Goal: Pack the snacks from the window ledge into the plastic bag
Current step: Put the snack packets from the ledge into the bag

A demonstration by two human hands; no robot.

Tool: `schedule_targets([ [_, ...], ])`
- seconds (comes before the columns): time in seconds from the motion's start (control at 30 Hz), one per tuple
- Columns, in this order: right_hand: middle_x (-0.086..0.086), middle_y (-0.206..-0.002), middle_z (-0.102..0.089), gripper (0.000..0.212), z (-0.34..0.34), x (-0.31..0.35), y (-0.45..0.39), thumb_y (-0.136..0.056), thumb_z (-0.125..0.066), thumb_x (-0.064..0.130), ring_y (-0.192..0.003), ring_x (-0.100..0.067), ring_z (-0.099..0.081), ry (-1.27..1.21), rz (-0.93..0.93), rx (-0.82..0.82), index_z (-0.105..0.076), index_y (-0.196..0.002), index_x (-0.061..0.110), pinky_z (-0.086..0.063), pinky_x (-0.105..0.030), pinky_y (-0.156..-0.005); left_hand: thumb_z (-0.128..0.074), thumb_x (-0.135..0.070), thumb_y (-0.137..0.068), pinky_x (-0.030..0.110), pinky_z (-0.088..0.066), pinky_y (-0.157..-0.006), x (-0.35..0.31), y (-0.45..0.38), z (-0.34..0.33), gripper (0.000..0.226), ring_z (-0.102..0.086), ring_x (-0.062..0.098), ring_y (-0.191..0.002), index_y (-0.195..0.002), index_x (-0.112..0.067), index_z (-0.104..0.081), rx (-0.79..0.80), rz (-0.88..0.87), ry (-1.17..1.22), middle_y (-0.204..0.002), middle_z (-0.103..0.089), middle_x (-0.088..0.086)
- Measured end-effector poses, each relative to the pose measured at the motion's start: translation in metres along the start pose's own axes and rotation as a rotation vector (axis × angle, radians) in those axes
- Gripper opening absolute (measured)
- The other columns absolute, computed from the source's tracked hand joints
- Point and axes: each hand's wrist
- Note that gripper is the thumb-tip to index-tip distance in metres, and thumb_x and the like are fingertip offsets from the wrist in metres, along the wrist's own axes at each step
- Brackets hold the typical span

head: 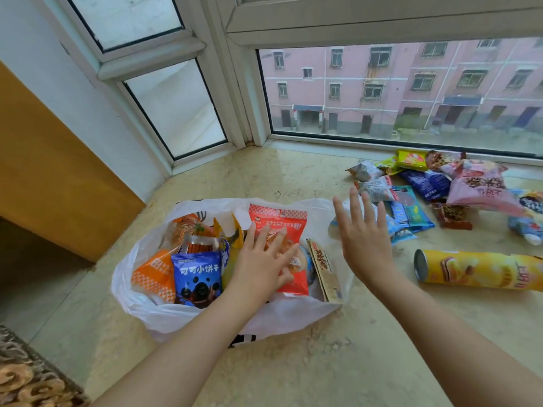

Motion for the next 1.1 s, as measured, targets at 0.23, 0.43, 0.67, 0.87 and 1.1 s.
schedule_targets([
  [0.23, -0.015, -0.09, -0.065, 0.093, 0.016, 0.001, -0.006, -0.044, -0.076, -0.017, -0.056, -0.03, -0.058, -0.147, 0.136, -0.032, -0.054, -0.131, 0.007, -0.032, -0.025, -0.034, -0.017, -0.077, -0.084, 0.055, 0.004, -0.117, -0.01, -0.018, -0.01, 0.083, 0.019, 0.044, -0.142, -0.146, -0.039, 0.023, 0.123, 0.036, 0.014, -0.154, 0.03, 0.007],
  [0.43, -0.015, -0.076, -0.067, 0.069, 0.117, -0.027, -0.044, -0.069, -0.05, -0.016, -0.062, -0.033, -0.058, -0.405, 0.166, -0.511, -0.052, -0.134, 0.006, -0.049, -0.039, -0.044, -0.024, -0.069, -0.091, 0.056, -0.005, -0.116, -0.007, -0.017, -0.008, 0.075, 0.012, 0.045, -0.143, -0.147, -0.042, 0.018, 0.088, 0.048, 0.087, -0.157, 0.024, 0.004],
  [0.67, -0.012, -0.085, -0.072, 0.059, 0.17, -0.04, -0.066, -0.075, -0.051, -0.016, -0.069, -0.034, -0.062, -0.471, 0.192, -0.669, -0.06, -0.127, 0.01, -0.053, -0.04, -0.056, -0.026, -0.066, -0.093, 0.052, -0.001, -0.117, -0.01, -0.031, 0.013, 0.07, 0.011, 0.042, -0.144, -0.148, -0.046, 0.011, 0.052, -0.022, 0.172, -0.158, 0.023, 0.001],
  [0.87, -0.012, -0.116, -0.067, 0.042, 0.122, -0.051, -0.024, -0.082, -0.055, -0.003, -0.1, -0.034, -0.063, -0.311, 0.336, -0.496, -0.063, -0.122, 0.008, -0.057, -0.046, -0.07, 0.021, -0.064, -0.083, 0.05, -0.003, -0.117, -0.034, -0.025, 0.032, 0.08, -0.006, 0.024, -0.148, -0.152, -0.034, -0.004, -0.207, 0.056, 0.223, -0.161, -0.005, -0.003],
  [1.1, -0.015, -0.154, -0.028, 0.054, 0.084, -0.095, 0.047, -0.096, -0.047, 0.032, -0.142, -0.03, -0.028, -0.114, 0.256, -0.276, -0.039, -0.144, 0.012, -0.03, -0.051, -0.111, -0.025, -0.051, -0.099, 0.038, -0.029, -0.107, -0.119, -0.02, 0.052, 0.058, -0.037, 0.018, -0.139, -0.145, -0.018, -0.041, -0.69, 0.021, 0.483, -0.153, -0.036, 0.001],
])
Point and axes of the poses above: each hand's wrist, its own y-axis away from the middle knuckle, its own z-axis out of the back of the hand, x = y × z
